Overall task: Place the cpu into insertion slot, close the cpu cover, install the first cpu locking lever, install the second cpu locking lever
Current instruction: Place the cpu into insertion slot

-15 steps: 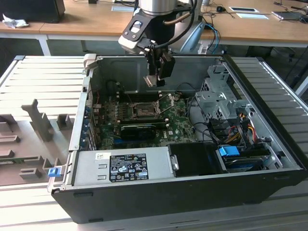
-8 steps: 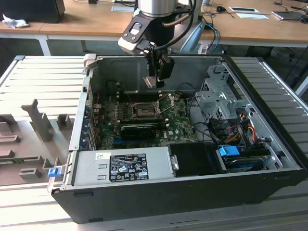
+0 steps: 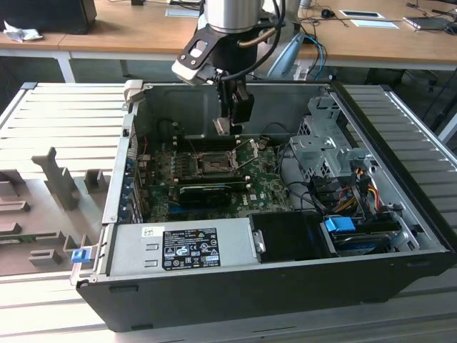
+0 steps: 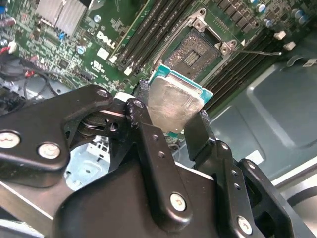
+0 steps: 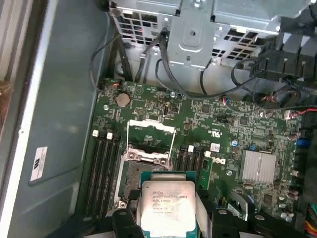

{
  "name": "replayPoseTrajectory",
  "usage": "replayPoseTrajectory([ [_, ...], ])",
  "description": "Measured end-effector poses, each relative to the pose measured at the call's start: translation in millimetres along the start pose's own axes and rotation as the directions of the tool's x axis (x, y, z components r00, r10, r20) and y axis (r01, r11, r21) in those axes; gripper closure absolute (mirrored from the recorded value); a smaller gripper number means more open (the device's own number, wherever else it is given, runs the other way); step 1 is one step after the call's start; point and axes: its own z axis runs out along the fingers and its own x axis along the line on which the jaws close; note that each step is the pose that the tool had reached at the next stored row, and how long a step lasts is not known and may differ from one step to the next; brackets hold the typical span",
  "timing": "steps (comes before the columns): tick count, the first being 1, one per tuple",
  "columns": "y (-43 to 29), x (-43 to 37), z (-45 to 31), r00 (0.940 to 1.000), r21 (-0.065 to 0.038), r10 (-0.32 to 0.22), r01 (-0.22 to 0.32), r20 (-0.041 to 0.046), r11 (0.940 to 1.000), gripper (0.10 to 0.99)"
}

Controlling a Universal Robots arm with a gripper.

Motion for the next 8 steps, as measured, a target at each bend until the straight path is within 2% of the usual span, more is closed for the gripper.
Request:
replayPoseTrajectory([
  [2,-0.4,-0.1,5.0,0.9967,-0.001,0.080,-0.080,0.0062,0.9968,0.557],
  [5,-0.7,-0.1,6.9,0.9925,-0.002,0.122,-0.122,0.0094,0.9925,0.557],
  [8,-0.9,-0.1,8.1,0.9911,-0.003,0.133,-0.133,0.0100,0.9911,0.557],
])
